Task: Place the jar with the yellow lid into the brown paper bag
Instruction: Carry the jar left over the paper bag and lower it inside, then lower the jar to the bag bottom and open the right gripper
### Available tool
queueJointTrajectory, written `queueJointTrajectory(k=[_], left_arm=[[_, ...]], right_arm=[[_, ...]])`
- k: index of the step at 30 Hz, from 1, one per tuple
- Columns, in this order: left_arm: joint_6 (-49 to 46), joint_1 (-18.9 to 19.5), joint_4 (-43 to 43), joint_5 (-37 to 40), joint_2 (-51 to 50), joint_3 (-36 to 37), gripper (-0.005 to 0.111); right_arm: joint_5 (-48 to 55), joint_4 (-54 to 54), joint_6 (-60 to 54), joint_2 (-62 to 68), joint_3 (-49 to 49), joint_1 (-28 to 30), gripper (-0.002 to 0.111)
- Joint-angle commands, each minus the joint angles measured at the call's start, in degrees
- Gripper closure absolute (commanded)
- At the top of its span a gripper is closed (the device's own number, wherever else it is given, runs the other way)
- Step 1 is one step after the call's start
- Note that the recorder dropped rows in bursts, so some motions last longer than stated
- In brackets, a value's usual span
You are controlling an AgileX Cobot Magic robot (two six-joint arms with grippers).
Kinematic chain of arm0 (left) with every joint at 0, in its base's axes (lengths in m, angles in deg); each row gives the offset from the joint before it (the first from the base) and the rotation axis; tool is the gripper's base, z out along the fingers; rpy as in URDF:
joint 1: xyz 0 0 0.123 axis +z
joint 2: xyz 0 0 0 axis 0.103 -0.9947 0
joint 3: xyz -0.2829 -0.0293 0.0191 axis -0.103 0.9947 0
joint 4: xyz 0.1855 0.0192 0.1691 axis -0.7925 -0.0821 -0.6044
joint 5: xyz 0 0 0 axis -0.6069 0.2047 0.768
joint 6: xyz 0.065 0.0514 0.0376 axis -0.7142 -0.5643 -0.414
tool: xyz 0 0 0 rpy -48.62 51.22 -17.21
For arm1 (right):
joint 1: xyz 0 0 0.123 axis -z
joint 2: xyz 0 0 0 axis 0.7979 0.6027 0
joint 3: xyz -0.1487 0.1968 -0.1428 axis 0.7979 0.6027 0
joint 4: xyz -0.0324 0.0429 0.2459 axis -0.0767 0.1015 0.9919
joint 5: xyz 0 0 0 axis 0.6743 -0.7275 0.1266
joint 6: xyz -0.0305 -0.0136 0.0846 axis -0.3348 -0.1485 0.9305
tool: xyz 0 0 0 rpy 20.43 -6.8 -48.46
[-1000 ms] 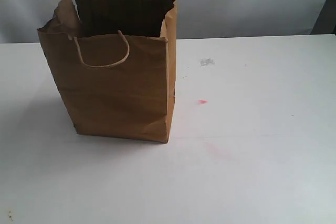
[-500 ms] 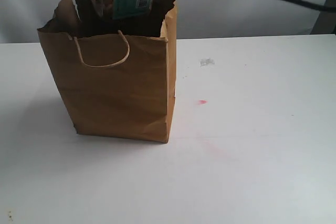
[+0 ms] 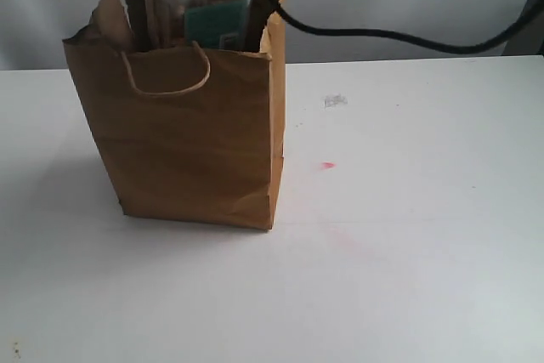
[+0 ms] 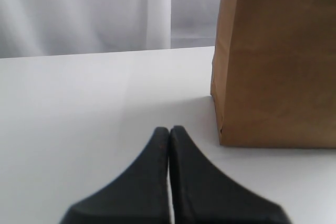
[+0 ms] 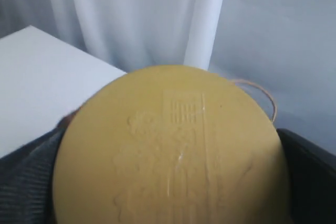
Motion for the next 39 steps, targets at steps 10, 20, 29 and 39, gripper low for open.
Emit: queueJointTrajectory(k=[10,20,29,39], left_arm=[[0.22,-0.30,0.22,-0.54,-0.17,-0.13,0.106],[0.22,-0.30,0.22,-0.54,-0.17,-0.13,0.106],[0.22,-0.30,0.22,-0.54,-0.17,-0.13,0.106],[0.22,-0.30,0.22,-0.54,-0.17,-0.13,0.106]], right_arm=[[2.30,3.71,-0.16,6.82,-0.50,-0.19,0.108],[1.89,3.87,-0.16,11.08,-0.50,-0.19,0.108],[-0.44,5.28,-0.29,14.19,-0.50,-0.19,0.108],[-0.25,6.08,-0.53,14.81,-0.50,-0.06,0.108]])
